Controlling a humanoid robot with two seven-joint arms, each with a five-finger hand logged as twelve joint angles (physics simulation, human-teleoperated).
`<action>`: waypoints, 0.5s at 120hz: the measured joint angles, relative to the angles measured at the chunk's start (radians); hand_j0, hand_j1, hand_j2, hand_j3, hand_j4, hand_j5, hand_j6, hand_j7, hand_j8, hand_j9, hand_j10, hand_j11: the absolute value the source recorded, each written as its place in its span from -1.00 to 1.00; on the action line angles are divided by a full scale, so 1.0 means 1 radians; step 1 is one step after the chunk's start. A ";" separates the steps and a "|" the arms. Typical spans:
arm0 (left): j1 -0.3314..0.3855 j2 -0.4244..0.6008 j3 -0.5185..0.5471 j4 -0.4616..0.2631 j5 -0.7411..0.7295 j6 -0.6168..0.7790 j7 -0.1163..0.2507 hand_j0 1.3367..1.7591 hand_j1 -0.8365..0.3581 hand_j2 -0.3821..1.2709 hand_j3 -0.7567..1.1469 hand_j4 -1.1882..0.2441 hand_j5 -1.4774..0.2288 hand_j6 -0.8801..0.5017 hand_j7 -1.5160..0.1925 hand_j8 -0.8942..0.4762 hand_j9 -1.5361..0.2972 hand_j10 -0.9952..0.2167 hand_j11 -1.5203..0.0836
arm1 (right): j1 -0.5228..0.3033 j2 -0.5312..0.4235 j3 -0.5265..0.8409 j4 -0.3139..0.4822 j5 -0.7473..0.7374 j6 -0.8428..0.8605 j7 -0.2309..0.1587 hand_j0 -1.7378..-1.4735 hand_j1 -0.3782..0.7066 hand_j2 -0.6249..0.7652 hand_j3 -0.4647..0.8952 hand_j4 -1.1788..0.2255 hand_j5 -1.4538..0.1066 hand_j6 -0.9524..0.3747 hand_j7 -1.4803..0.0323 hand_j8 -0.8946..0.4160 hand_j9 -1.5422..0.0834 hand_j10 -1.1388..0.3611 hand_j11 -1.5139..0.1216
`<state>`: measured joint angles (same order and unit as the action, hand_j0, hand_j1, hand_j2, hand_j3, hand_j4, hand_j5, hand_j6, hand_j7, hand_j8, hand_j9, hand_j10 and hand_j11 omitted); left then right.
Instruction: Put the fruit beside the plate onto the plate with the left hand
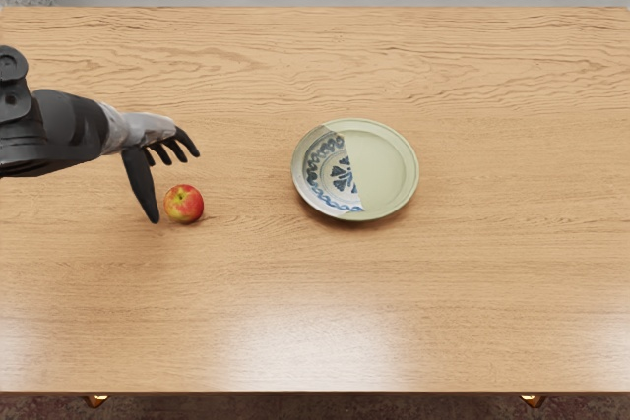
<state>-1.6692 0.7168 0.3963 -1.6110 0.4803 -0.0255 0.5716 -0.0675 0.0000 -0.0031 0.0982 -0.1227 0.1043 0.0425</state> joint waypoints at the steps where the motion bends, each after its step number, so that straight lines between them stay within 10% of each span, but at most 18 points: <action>1: 0.000 -0.001 0.001 -0.002 0.001 0.005 0.000 0.52 0.49 -0.48 -0.20 0.31 0.35 -0.09 0.40 -0.06 0.32 0.23 0.49 | 0.000 0.000 0.000 0.000 0.000 0.000 0.000 -0.40 -0.87 -0.11 -0.32 0.63 0.80 0.38 0.89 0.31 0.84 0.47 0.79; 60: 0.002 -0.116 0.100 -0.032 0.005 0.180 0.035 0.52 0.49 -0.48 -0.20 0.31 0.35 -0.09 0.40 -0.06 0.32 0.23 0.49 | 0.000 0.000 0.000 0.000 0.000 0.000 0.000 -0.40 -0.87 -0.11 -0.32 0.63 0.80 0.38 0.89 0.31 0.84 0.47 0.79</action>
<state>-1.6670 0.6004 0.4963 -1.6426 0.4854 0.1541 0.6065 -0.0675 0.0000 -0.0030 0.0982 -0.1227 0.1043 0.0425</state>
